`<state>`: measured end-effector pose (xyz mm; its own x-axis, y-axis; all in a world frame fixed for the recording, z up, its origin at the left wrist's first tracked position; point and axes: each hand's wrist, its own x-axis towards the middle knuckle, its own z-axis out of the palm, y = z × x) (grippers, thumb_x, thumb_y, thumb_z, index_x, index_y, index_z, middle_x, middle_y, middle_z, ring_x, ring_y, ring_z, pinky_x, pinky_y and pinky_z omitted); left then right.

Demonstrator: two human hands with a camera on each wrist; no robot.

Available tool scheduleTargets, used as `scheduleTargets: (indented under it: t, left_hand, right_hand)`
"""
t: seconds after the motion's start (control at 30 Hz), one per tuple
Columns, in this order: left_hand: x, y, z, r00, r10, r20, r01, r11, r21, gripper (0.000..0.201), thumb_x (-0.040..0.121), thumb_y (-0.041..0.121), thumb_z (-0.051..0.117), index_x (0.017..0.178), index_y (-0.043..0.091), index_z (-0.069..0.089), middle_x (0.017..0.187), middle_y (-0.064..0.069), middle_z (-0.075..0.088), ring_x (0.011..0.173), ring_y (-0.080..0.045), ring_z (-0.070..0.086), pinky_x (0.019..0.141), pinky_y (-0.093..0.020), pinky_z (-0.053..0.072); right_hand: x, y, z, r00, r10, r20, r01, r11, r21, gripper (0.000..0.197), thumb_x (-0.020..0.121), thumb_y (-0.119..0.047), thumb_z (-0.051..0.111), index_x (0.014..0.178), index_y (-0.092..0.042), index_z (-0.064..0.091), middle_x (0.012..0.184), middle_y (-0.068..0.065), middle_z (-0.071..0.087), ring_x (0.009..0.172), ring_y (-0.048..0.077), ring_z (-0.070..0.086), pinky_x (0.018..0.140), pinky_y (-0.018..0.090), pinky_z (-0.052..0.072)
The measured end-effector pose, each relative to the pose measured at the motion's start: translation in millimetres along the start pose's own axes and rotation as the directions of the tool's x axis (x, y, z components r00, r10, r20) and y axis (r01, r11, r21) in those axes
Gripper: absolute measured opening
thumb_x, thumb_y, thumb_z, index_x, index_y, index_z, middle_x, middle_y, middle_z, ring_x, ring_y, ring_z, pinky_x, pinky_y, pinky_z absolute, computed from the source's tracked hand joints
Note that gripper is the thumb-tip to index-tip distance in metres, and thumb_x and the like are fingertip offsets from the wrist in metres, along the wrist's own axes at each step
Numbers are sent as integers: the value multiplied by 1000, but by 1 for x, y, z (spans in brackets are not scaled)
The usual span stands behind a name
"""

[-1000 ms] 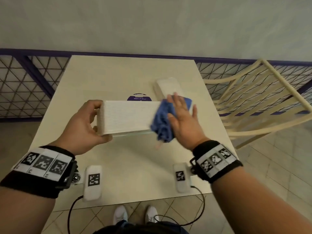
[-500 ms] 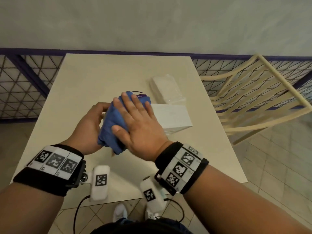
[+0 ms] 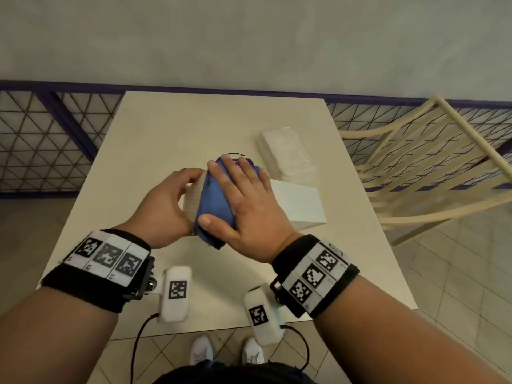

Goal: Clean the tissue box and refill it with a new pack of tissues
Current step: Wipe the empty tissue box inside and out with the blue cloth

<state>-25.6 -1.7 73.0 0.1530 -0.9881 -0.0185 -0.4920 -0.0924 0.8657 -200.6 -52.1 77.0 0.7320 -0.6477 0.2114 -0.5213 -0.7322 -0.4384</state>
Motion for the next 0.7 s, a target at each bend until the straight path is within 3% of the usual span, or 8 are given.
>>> scheduleTargets:
  t: [0.13,0.23,0.3,0.4,0.47,0.53,0.63,0.7]
  left_hand:
    - [-9,-11,-19,999,-41,11,42,986,-161,80,43,17,86,112,40,54,117,18,59,110,-3,57,81,-40,56]
    - [-12,-23,-36,998,-65,18,67,975,-213,85,53,-11,85,113,42,54,119,24,56,118,-4,53,75,-32,58]
    - [-11,-28,-39,998,-60,28,65,963,-260,88,55,-16,82,117,40,54,123,20,56,122,-10,53,74,-28,57]
    - [-6,-30,-34,996,-90,19,92,954,-285,89,58,-18,78,120,39,52,129,15,55,126,-11,49,89,-35,54]
    - [-4,-23,-30,994,-108,27,111,985,-133,93,62,-4,83,129,44,41,141,13,44,133,-11,41,101,-37,45]
    - [-3,-4,-27,997,-79,28,70,969,238,115,56,25,90,142,47,18,154,13,18,138,-6,23,112,-37,27]
    - [-1,32,-3,992,58,112,-115,780,615,127,54,46,86,149,38,2,157,16,-4,146,-12,0,119,-44,9]
    - [2,41,23,984,55,172,-164,673,721,117,61,45,81,149,29,6,158,9,4,146,-17,5,116,-43,18]
  right_hand:
    - [-16,45,-16,997,10,76,-1,992,-126,83,81,-69,33,151,-32,11,160,-2,11,148,21,7,117,52,1]
    - [-37,85,-27,988,113,109,-99,987,-124,88,77,-72,39,150,-33,9,160,-1,12,147,22,11,116,56,12]
    - [-40,94,-36,990,113,90,-112,994,-8,93,73,-66,55,149,-27,20,152,5,28,140,23,24,114,49,25]
    - [-28,84,-49,968,214,134,-220,975,30,104,59,-49,76,147,-30,24,136,0,42,125,19,36,106,34,35]
    - [-20,76,-51,948,268,171,-262,963,-53,107,56,-40,80,146,-31,22,133,-2,43,121,19,36,100,30,35]
    - [-15,70,-49,953,273,127,-259,959,-119,108,55,-40,79,146,-29,22,132,-3,45,119,21,36,99,32,35]
    - [-4,55,-45,970,216,109,-182,949,-257,107,54,-43,76,145,-27,24,129,-3,48,117,24,38,98,36,33]
    - [5,40,-39,982,156,110,-118,948,-296,107,52,-43,76,145,-26,26,129,-3,48,116,25,38,98,38,34]
